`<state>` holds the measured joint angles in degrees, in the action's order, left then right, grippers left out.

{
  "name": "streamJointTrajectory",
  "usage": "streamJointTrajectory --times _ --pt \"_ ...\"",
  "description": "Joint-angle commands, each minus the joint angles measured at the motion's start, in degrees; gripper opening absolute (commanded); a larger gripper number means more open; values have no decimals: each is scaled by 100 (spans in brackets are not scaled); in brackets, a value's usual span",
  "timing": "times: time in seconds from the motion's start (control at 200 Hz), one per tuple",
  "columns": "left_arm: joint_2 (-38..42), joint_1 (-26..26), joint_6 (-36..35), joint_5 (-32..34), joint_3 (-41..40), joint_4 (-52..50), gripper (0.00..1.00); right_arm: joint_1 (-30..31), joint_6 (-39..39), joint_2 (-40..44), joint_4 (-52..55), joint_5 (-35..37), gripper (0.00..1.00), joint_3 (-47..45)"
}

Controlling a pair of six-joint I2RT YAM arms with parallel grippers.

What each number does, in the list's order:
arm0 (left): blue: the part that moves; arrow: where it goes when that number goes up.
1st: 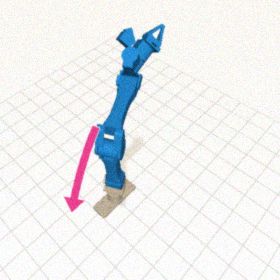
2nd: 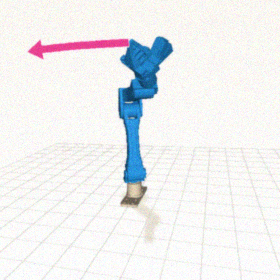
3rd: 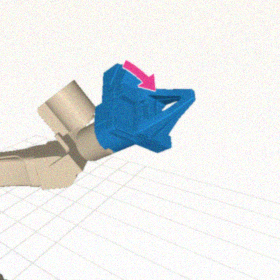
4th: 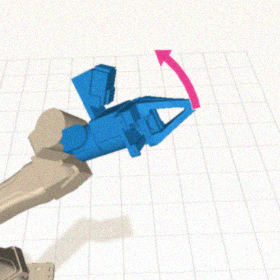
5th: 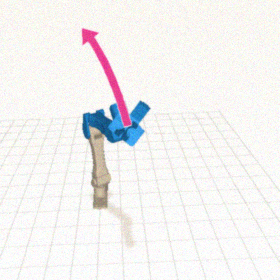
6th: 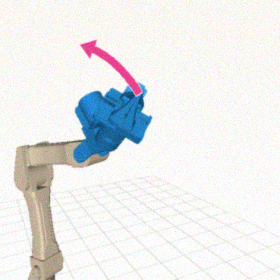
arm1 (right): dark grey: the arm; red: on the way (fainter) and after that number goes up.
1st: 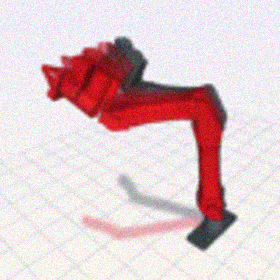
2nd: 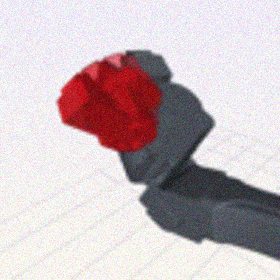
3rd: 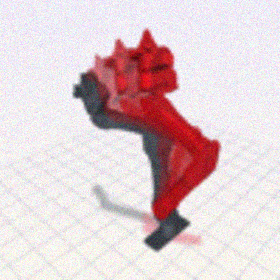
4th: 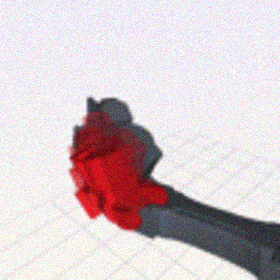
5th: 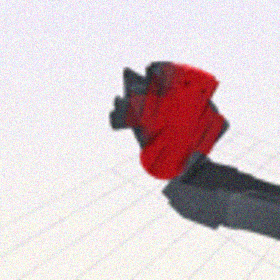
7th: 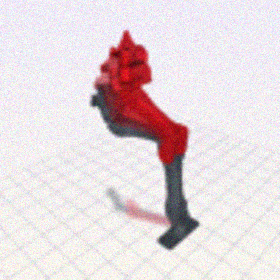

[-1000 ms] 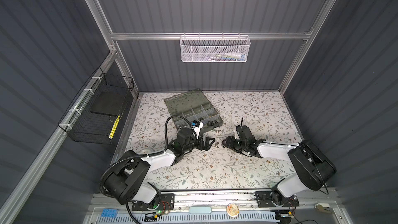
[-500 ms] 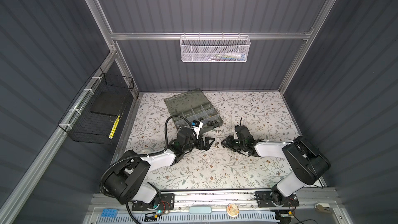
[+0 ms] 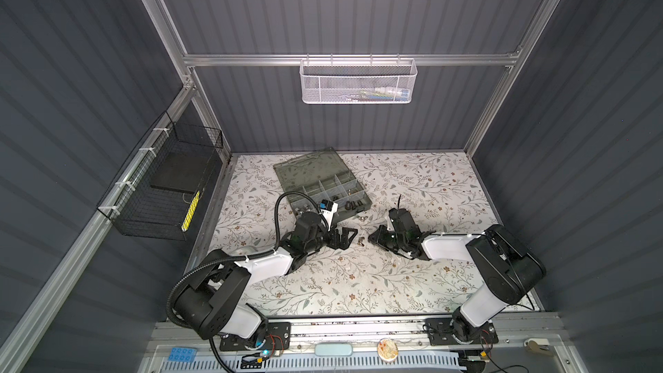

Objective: Sort the screws and nuts into containers
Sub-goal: Pick up the nut from the center of the table.

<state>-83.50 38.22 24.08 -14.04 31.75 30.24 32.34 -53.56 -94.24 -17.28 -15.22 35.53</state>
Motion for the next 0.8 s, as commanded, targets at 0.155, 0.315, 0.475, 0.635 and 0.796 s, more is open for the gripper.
streamJointTrajectory --times 0.155,0.315,0.475,0.635,0.796 --pt "23 28 -157 212 105 -158 100 17 -137 99 81 -65 9 -11" --pt "166 28 -166 358 51 -210 100 1 -272 225 -59 -185 6 -11" --pt "288 27 -184 579 7 -298 100 -33 -471 291 -297 -340 5 -53" --pt "464 28 -219 799 -46 -384 100 -60 -626 342 -553 -645 3 -83" --pt "613 11 -245 966 -82 -470 100 -104 -904 332 -1127 -868 3 -197"
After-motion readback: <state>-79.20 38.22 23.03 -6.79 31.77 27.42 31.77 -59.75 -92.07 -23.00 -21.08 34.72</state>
